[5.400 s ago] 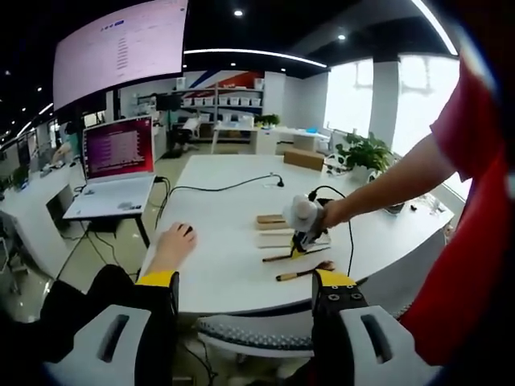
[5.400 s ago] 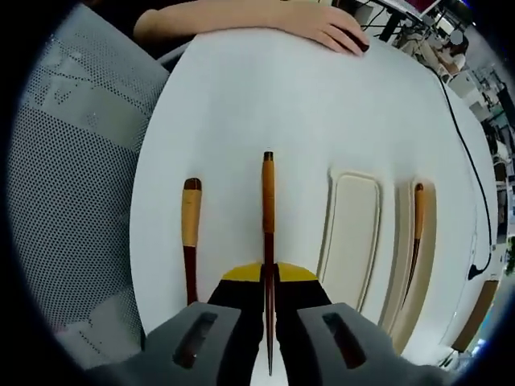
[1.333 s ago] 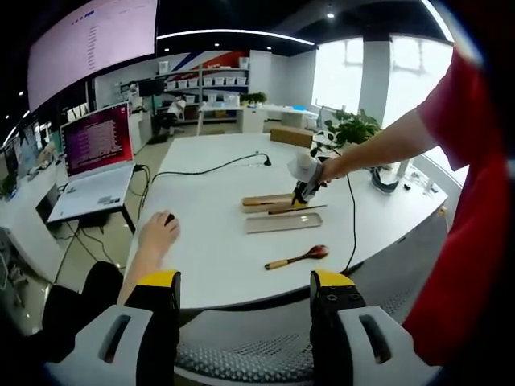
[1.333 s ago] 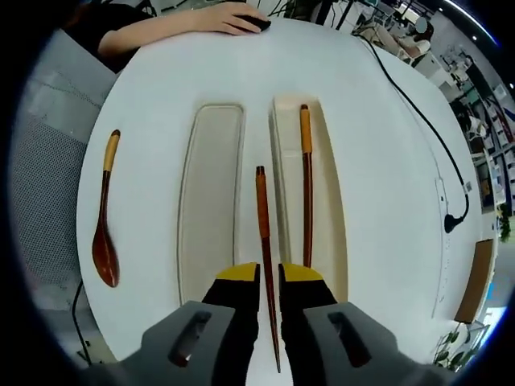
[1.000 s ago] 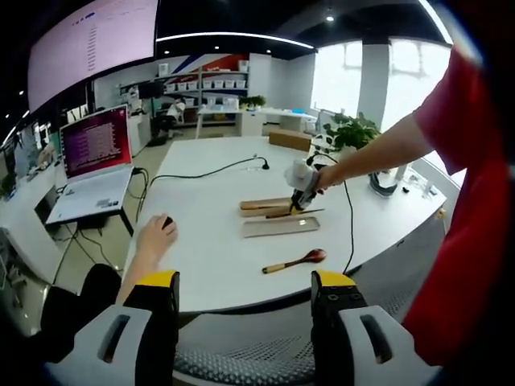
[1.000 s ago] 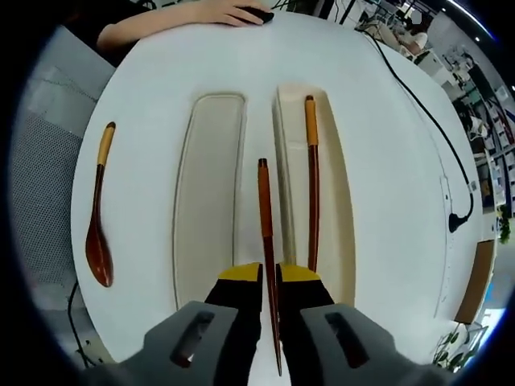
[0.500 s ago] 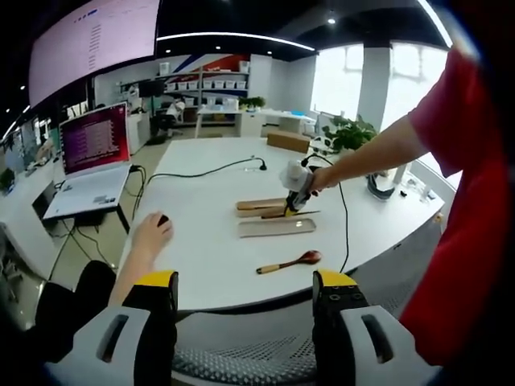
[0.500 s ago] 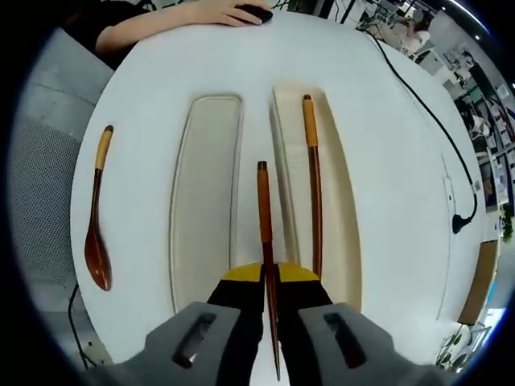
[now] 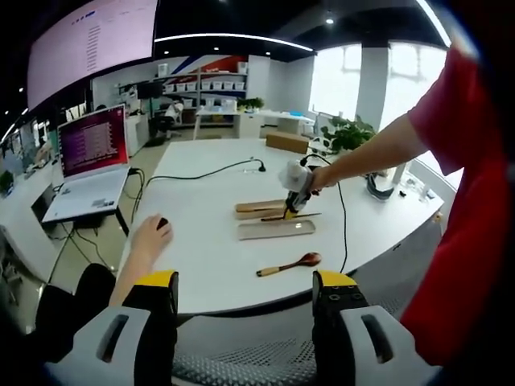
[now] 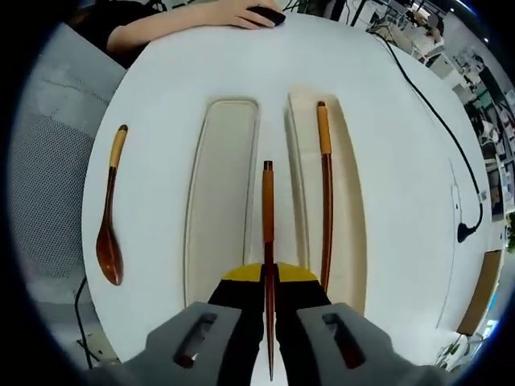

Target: Arrange the utensils inside the cutlery case until each visible utensil rests in its matching compartment.

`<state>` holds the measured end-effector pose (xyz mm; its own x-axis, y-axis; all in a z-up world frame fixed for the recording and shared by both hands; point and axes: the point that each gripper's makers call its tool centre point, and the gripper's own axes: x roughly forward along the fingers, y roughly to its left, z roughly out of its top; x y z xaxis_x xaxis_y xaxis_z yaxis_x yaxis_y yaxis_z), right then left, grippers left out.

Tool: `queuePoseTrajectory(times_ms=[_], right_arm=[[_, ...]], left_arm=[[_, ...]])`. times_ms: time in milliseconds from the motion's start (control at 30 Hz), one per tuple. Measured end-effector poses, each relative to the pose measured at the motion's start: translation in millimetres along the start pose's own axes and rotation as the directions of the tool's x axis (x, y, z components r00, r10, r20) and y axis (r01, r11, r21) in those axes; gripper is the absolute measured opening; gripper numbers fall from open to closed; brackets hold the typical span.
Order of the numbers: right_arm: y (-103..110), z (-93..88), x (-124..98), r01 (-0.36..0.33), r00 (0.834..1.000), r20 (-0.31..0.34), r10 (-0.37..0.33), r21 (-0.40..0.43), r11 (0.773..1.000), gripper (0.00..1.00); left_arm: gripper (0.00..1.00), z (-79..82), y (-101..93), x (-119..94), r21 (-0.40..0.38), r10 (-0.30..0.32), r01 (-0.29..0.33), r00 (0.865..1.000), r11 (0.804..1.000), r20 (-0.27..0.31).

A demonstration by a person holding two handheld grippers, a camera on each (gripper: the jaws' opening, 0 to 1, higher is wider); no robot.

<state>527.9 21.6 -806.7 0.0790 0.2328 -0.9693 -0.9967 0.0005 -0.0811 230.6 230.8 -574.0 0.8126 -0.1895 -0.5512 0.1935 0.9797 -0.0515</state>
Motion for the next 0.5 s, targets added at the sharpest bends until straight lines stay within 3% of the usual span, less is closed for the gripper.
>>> queuePoseTrajectory(times_ms=[167, 500], right_arm=[[-10.8, 10.4, -9.8, -0.005, 0.999, 0.034, 0.005, -0.002, 1.0, 0.0], [-32.7, 50.5, -42.7, 0.001, 0.997, 0.082, 0.001, -0.029, 1.0, 0.0]], left_arm=[[0.69, 2.0, -0.8, 2.2, 0.004, -0.008, 0.008, 1.0, 1.0, 0.003], [0.69, 5.5, -2.2, 4.4, 0.013, -0.024, 0.024, 1.0, 1.0, 0.012]])
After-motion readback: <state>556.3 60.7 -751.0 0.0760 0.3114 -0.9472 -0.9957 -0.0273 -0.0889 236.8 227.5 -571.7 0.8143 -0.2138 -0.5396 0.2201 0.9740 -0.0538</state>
